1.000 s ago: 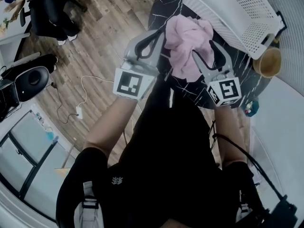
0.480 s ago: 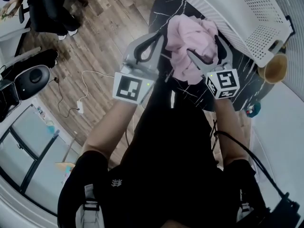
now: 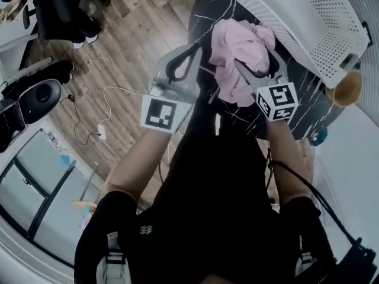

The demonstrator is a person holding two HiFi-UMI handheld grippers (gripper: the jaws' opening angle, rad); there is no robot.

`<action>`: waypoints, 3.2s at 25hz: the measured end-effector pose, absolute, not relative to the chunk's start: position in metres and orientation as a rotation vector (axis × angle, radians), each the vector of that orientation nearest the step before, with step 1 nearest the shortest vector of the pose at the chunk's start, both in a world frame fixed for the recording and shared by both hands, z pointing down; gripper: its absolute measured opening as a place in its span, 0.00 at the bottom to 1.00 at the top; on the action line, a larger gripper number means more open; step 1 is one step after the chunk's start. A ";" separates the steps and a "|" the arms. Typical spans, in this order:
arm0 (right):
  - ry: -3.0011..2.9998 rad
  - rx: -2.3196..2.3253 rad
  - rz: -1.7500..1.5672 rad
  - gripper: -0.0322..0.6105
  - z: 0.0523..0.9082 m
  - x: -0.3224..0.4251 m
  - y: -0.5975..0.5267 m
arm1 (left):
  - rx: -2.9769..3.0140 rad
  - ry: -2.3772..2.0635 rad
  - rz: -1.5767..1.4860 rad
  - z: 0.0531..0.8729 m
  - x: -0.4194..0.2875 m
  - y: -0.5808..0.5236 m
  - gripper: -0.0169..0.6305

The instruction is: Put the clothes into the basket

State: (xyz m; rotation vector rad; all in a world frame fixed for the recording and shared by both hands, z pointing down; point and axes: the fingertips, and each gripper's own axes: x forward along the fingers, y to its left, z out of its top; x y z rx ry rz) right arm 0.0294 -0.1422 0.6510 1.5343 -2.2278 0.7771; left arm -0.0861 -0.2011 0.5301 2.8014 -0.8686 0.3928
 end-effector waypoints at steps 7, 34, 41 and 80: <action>-2.254 1.517 0.825 0.49 0.651 0.031 -0.143 | 2.802 -0.876 0.395 0.527 -0.091 -0.204 0.04; -2.365 1.592 0.721 0.21 0.553 0.011 -0.107 | 2.879 -0.844 0.268 0.457 -0.089 -0.188 0.04; -2.388 1.649 0.639 0.21 0.504 0.021 -0.093 | 2.947 -0.841 0.229 0.432 -0.083 -0.178 0.04; -2.312 1.971 0.213 0.20 0.308 0.113 -0.114 | 3.109 -0.688 -0.016 0.297 -0.008 -0.184 0.04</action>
